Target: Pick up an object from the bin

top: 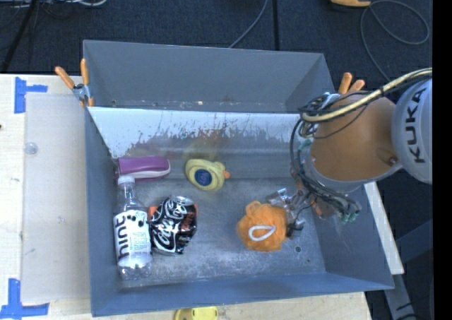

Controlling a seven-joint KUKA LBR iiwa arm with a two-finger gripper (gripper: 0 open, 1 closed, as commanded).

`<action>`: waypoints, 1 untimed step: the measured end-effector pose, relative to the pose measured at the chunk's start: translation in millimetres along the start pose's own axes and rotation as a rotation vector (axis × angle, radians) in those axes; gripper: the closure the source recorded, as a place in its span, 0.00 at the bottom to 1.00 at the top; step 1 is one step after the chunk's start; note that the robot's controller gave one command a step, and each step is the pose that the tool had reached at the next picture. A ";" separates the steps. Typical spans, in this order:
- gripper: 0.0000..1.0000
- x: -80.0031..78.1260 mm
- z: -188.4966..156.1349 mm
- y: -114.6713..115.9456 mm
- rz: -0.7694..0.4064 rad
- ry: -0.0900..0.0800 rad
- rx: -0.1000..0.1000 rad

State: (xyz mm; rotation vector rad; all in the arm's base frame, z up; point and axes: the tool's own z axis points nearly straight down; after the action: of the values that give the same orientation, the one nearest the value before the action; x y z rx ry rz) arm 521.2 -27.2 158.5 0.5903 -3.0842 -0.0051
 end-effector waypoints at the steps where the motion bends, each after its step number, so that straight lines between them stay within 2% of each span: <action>1: 1.00 -16.7 8.9 -5.3 0.066 -0.014 0.012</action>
Offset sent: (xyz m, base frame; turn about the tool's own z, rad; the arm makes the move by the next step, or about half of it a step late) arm -0.0505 0.0145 0.0629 -0.0862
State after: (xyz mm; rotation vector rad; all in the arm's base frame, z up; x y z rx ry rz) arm 538.7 -26.0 149.6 0.4913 -3.1175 0.0099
